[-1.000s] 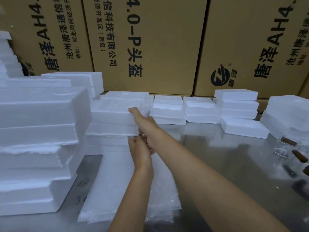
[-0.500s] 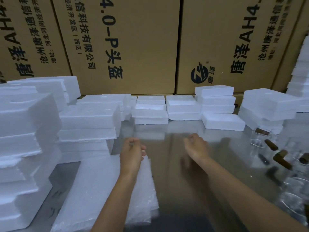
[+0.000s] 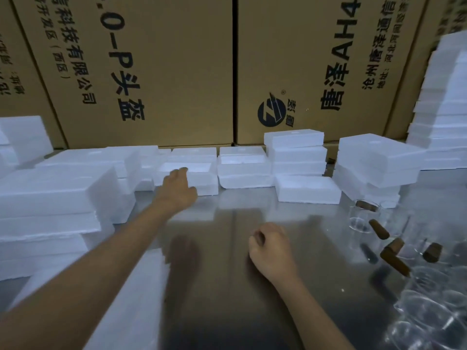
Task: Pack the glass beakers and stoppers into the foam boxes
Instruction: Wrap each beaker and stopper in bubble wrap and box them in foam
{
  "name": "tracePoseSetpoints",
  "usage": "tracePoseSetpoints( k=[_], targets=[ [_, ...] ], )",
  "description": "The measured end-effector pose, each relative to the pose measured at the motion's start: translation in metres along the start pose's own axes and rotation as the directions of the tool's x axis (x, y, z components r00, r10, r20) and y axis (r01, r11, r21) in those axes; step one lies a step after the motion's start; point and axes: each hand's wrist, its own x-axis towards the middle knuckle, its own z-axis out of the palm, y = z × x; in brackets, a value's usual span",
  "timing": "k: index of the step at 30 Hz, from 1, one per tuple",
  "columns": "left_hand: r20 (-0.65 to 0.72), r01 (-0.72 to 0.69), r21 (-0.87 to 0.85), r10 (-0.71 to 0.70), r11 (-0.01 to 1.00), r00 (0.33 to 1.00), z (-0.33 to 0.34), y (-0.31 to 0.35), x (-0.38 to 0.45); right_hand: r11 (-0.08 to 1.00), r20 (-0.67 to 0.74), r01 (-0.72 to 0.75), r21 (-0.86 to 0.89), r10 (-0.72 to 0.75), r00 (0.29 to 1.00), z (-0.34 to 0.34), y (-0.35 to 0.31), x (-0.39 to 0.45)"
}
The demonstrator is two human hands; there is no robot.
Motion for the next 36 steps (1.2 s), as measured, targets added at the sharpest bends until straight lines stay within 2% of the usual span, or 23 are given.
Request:
tracePoseSetpoints(
  k=[3, 6, 10, 19, 23, 26, 30, 33, 36],
  targets=[
    [0.041, 0.045, 0.210, -0.055, 0.977, 0.998, 0.001, -0.008, 0.043, 0.999, -0.020, -0.015, 0.042, 0.015, 1.000, 0.003, 0.003, 0.003],
    [0.083, 0.037, 0.345, -0.070, 0.938, 0.994, 0.009, -0.018, 0.066, 0.998, -0.013, -0.017, 0.065, 0.018, 1.000, 0.006, 0.008, 0.007],
    [0.006, 0.013, 0.505, -0.018, 0.863, 1.000, 0.020, -0.029, 0.075, 0.998, -0.025, -0.009, 0.067, 0.010, 1.000, 0.008, 0.010, 0.009],
    [-0.085, -0.072, 0.514, 0.135, 0.855, 0.987, 0.008, -0.026, 0.064, 0.999, -0.025, -0.002, 0.045, 0.003, 1.000, 0.009, 0.011, 0.010],
    [-0.074, -0.125, 0.558, 0.199, 0.820, 0.977, -0.010, -0.010, 0.044, 0.998, -0.037, -0.011, 0.067, 0.014, 0.999, 0.011, 0.012, 0.010],
    [-0.024, -0.203, 0.564, 0.261, 0.801, 0.965, -0.020, 0.007, 0.009, 0.976, -0.064, -0.104, 0.193, 0.119, 0.991, 0.009, 0.009, 0.011],
    [0.036, -0.320, 0.525, 0.355, 0.789, 0.934, -0.024, 0.023, -0.057, 0.871, -0.075, -0.224, 0.438, 0.283, 0.956, 0.003, 0.006, 0.012],
    [0.063, -0.343, 0.496, 0.361, 0.798, 0.931, -0.017, 0.029, -0.108, 0.801, -0.122, -0.254, 0.542, 0.374, 0.919, -0.008, 0.005, 0.004],
    [0.079, -0.344, 0.411, 0.343, 0.844, 0.936, -0.002, 0.035, -0.150, 0.723, -0.112, -0.273, 0.635, 0.436, 0.893, -0.019, 0.003, -0.008]
  ],
)
